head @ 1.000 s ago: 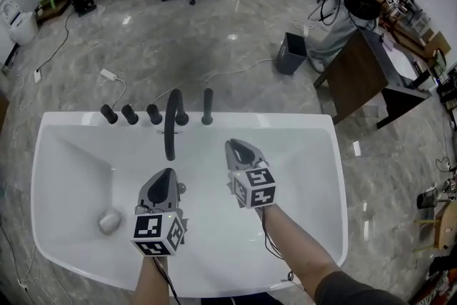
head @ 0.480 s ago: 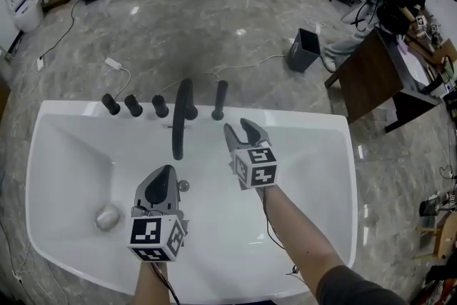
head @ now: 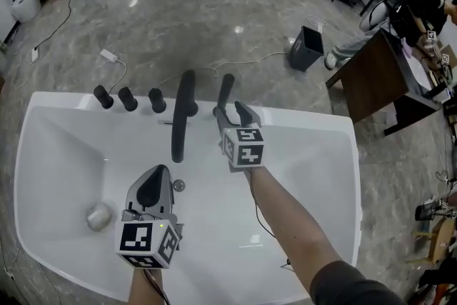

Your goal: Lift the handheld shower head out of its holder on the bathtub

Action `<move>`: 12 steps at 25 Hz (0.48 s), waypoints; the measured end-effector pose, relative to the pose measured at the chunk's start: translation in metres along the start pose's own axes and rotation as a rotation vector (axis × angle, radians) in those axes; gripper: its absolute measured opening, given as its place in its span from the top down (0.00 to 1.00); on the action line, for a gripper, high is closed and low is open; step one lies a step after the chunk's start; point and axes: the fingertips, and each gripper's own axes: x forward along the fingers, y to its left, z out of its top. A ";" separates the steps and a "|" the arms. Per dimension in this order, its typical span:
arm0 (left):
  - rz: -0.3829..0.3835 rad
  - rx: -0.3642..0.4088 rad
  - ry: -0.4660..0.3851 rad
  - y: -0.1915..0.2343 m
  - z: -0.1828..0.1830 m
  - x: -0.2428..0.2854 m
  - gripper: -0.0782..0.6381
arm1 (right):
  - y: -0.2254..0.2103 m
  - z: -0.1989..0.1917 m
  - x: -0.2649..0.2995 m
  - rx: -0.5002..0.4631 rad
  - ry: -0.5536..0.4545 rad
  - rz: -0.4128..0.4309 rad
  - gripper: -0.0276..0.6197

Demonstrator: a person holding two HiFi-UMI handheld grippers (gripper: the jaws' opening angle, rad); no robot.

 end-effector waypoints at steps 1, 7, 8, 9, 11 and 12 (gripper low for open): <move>0.004 -0.001 -0.002 0.003 -0.001 0.000 0.87 | 0.000 -0.002 0.005 -0.010 0.000 -0.002 0.63; 0.026 -0.017 -0.001 0.017 -0.009 -0.002 0.87 | 0.007 -0.001 0.027 -0.027 -0.017 -0.016 0.63; 0.027 -0.017 0.000 0.018 -0.009 -0.002 0.87 | 0.007 0.000 0.031 -0.031 -0.017 -0.023 0.63; 0.028 -0.017 0.000 0.019 -0.008 -0.001 0.87 | 0.007 0.001 0.034 -0.036 -0.015 -0.031 0.63; 0.026 -0.016 -0.003 0.019 -0.007 -0.001 0.87 | 0.006 0.002 0.040 -0.033 -0.013 -0.041 0.64; 0.025 -0.016 -0.005 0.018 -0.006 -0.001 0.87 | 0.005 0.003 0.042 -0.029 -0.010 -0.042 0.64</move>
